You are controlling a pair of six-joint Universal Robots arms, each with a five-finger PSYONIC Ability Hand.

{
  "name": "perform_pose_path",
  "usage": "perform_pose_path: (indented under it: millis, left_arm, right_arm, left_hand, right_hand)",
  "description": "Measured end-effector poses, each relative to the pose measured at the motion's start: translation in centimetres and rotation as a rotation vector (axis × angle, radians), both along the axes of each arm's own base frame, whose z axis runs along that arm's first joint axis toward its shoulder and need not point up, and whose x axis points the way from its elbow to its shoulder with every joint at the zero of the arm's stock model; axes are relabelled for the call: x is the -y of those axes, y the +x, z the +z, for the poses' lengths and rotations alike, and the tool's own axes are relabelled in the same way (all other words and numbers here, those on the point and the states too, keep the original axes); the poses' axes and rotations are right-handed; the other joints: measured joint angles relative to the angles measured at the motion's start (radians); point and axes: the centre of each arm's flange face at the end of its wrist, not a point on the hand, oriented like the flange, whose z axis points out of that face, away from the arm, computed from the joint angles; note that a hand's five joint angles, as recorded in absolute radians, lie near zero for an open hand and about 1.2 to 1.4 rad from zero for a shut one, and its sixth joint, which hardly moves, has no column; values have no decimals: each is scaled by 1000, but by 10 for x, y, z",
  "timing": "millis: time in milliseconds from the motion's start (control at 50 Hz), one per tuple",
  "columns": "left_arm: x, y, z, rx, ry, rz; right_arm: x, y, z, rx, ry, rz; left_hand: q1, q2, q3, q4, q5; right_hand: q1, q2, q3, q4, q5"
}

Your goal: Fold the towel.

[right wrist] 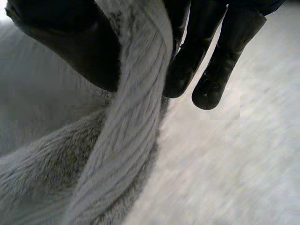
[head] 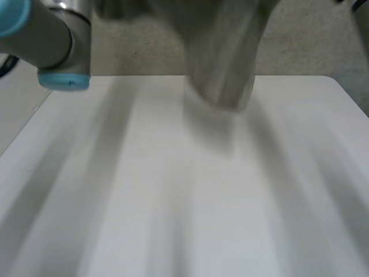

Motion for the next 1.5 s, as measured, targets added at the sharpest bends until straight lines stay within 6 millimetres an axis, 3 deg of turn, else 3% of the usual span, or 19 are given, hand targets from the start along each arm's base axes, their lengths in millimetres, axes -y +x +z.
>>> perform_pose_path:
  millis: [60,100,160,220,240,340,420,540,700,800,960,1200,1300,1360,1440,1500]
  left_arm:
    - [-9,6,7,-55,-30,-9]
    - [-11,8,-7,-39,5,-23]
    - [-13,10,-44,32,106,-45]
    - [-18,13,-105,147,277,-80]
    - [-20,14,-118,170,313,-89]
    - [-47,22,-204,326,550,-143]
    - [-69,28,-249,435,666,-162]
    - [-91,36,-283,571,732,-152]
    - [-93,47,-289,658,722,-96]
    - [-86,53,-283,650,711,-66]
    - [-83,54,-279,639,702,-55]
    - [-82,57,-290,651,735,-54]
    - [-81,61,-292,654,758,-48]
    - [-82,66,-283,651,773,-40]
    - [-85,71,-264,643,780,-34]
    - [-92,74,-238,634,775,-35]
  right_arm:
    - [6,-8,-4,0,-7,15]
    - [10,-7,-24,-68,52,30]
    - [13,-1,-64,-203,172,45]
    - [9,4,-124,-404,324,54]
    - [7,5,-135,-446,351,55]
    - [-19,4,-209,-715,507,75]
    - [-40,-1,-247,-821,601,99]
    - [-61,-8,-274,-863,689,113]
    - [-67,-14,-282,-858,727,93]
    - [-64,-17,-278,-852,725,61]
    - [-60,-19,-275,-848,721,33]
    - [-53,-28,-271,-839,737,1]
    - [-53,-34,-263,-836,756,-11]
    - [-59,-38,-253,-848,798,-3]
    - [-71,-42,-239,-868,871,24]
    - [-83,-44,-223,-885,938,58]
  left_hand:
    - [0,4,6,0,2]
    - [0,6,7,0,3]
    - [0,6,8,0,7]
    - [0,6,8,1,8]
    - [0,6,8,3,8]
    - [0,7,8,5,8]
    - [0,9,8,5,8]
    - [0,9,8,5,8]
    - [-7,-44,-52,-70,-23]
    - [-377,-424,-428,-457,-393]
    - [-476,-506,-510,-542,-499]
    - [-461,-499,-507,-536,-485]
    - [-142,-170,-188,-219,-174]
    - [-13,22,8,-11,10]
    - [-13,33,16,1,16]
    - [-13,33,16,1,19]
  right_hand:
    - [0,0,2,0,2]
    - [0,0,4,0,2]
    - [1,0,4,0,6]
    - [2,0,5,0,7]
    - [2,0,5,0,7]
    - [2,0,7,0,7]
    - [2,0,7,0,7]
    - [2,0,7,0,7]
    - [2,0,7,0,7]
    - [2,0,7,0,7]
    - [1,0,6,0,4]
    - [0,0,6,-1,4]
    - [0,0,6,-1,4]
    - [0,0,6,-1,4]
    - [0,0,6,-1,4]
    - [0,0,6,-1,4]
